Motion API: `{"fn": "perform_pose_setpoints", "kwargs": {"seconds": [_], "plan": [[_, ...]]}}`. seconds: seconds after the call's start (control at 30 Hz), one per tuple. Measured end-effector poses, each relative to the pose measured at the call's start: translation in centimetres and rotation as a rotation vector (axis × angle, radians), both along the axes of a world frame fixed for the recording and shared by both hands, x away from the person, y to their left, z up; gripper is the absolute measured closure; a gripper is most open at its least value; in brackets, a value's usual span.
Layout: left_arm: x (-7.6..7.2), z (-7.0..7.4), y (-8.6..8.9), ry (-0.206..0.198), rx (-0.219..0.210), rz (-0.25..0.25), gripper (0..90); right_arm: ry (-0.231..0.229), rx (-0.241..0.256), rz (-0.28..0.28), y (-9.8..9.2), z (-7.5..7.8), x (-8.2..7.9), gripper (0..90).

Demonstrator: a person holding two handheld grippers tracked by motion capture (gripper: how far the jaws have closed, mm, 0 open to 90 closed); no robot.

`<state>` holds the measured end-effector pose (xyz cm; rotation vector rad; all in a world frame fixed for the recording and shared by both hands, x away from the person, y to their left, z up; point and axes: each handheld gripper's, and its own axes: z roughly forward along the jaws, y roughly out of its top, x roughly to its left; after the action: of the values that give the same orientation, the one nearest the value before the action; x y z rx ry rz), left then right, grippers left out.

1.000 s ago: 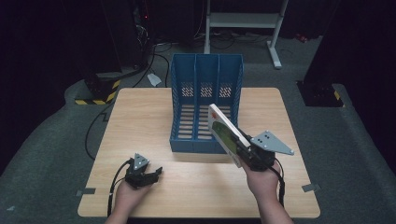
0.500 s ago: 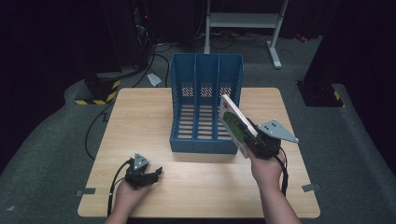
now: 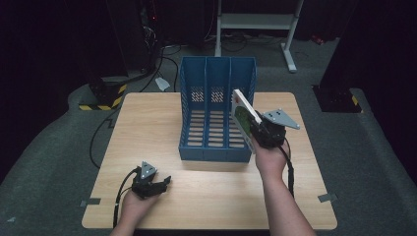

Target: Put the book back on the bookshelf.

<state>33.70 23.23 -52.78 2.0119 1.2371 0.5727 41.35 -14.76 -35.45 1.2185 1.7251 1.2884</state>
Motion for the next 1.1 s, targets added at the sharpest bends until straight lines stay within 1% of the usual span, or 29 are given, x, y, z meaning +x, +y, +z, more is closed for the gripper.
{"fn": "perform_pose_setpoints", "kwargs": {"seconds": [0.07, 0.1, 0.23, 0.27, 0.37, 0.4, 0.43, 0.5, 0.53, 0.6, 0.67, 0.73, 0.8, 0.83, 0.87, 0.93, 1.0, 1.03, 1.1], "plan": [[0.0, 0.0, 0.0, 0.0, 0.0, 0.0, 32.6, -0.005, 0.004, -0.008, 0.1, 0.0, 0.2, 75.9], [0.0, 0.0, 0.0, 0.001, -0.002, 0.001, 32.6, 0.007, 0.008, -0.028, 0.0, 0.0, 0.7, 75.9], [0.0, 0.0, 0.0, 0.0, -0.005, 0.001, 32.5, 0.02, 0.018, -0.034, -0.1, -0.1, 1.3, 75.9], [0.0, 0.0, 0.0, -0.002, -0.005, 0.001, 32.5, 0.025, 0.011, -0.041, 0.1, -0.2, 1.7, 75.9], [0.0, 0.0, 0.0, -0.002, -0.005, 0.0, 32.5, 0.035, 0.018, -0.049, 0.4, -0.5, 2.4, 75.9], [0.0, 0.0, 0.0, -0.001, -0.006, 0.001, 32.5, 0.039, 0.016, -0.052, 0.5, -0.6, 2.5, 75.9], [0.0, 0.0, 0.0, -0.001, -0.005, 0.0, 32.5, 0.045, 0.004, -0.055, 1.0, -0.9, 3.1, 75.9], [0.0, 0.0, -0.1, -0.001, -0.008, 0.001, 32.5, 0.051, 0.0, -0.058, 1.2, -1.0, 3.3, 75.9], [0.0, 0.0, -0.1, -0.002, -0.007, 0.001, 32.5, 0.056, -0.009, -0.066, 1.7, -1.4, 4.0, 75.9], [0.0, 0.0, -0.1, -0.001, -0.008, 0.001, 32.5, 0.06, -0.008, -0.07, 1.9, -1.5, 4.2, 75.9], [0.0, 0.0, -0.1, -0.003, -0.008, 0.002, 32.5, 0.064, -0.016, -0.076, 2.2, -1.9, 4.8, 75.8], [0.0, 0.0, -0.1, -0.003, -0.008, 0.002, 32.5, 0.063, -0.018, -0.091, 2.5, -2.5, 5.5, 75.8], [0.0, 0.0, -0.1, -0.003, -0.008, 0.002, 32.5, 0.082, -0.015, -0.091, 2.8, -3.3, 6.3, 75.9], [0.0, 0.0, -0.1, -0.003, -0.008, 0.002, 32.5, 0.082, -0.015, -0.091, 2.8, -3.3, 6.3, 75.9], [0.0, 0.0, -0.1, -0.003, -0.008, 0.002, 32.5, 0.092, -0.025, -0.095, 3.0, -3.8, 6.8, 75.9], [0.0, 0.0, -0.1, -0.002, -0.008, 0.001, 32.5, 0.095, -0.024, -0.095, 3.1, -3.9, 6.9, 75.9], [0.0, 0.0, -0.1, -0.003, -0.008, 0.002, 32.5, 0.107, -0.036, -0.1, 3.4, -4.3, 7.2, 75.8], [0.0, 0.0, -0.1, -0.003, -0.008, 0.002, 32.5, 0.105, -0.051, -0.096, 3.6, -4.4, 7.3, 75.8], [0.0, 0.0, -0.1, -0.003, -0.008, 0.002, 32.5, 0.111, -0.061, -0.096, 3.8, -4.7, 7.7, 75.8]]}}
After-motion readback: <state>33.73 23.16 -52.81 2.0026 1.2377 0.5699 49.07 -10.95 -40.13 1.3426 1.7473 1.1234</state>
